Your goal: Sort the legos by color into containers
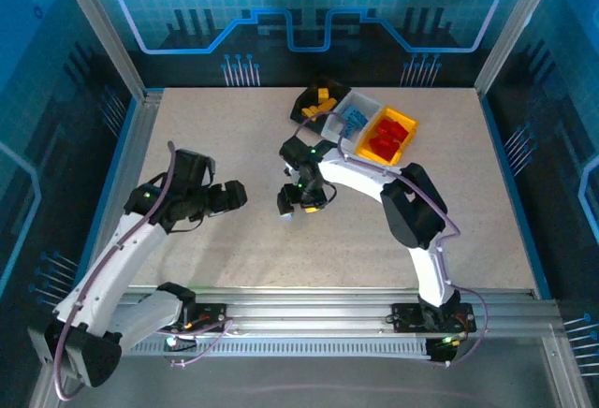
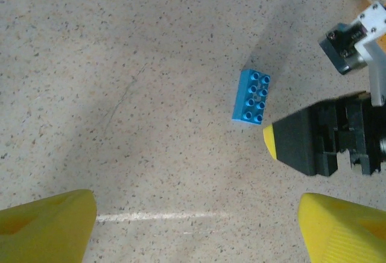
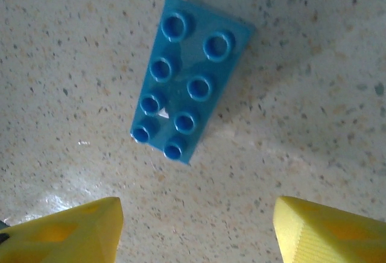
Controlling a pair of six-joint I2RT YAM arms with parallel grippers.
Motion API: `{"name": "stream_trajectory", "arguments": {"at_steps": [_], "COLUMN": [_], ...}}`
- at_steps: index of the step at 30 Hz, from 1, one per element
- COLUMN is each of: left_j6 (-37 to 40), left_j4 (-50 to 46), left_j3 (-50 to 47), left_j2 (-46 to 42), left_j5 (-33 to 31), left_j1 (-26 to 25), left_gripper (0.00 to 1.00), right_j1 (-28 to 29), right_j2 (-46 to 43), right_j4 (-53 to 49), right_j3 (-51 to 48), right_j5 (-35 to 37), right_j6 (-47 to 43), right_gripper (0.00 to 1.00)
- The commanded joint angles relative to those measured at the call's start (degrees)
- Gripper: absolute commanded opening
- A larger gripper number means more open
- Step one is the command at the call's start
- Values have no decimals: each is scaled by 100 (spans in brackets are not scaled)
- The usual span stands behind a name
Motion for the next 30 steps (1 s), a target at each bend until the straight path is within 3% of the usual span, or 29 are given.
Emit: {"name": "stream_trajectory", "arguments": {"at_steps": [1,15,30], "left_j6": [-120,109,284], "left_j4": [-221,-353,-270], "left_j3": [-113,-106,-228], "left_j2": [-127,-151,-180], "left_j5": [123,281,536], "left_j1": [80,276,488], "left_gripper": [88,89,89], "right_j1": [117,327,402], "right_j2": [302,1033,1333], "right_j4": [-387,-858,-1302], "right_j3": [478,1363,1824], "right_j5": [33,468,1351], "right_j6": [-50,85,109], "right_gripper": [68,68,58]}}
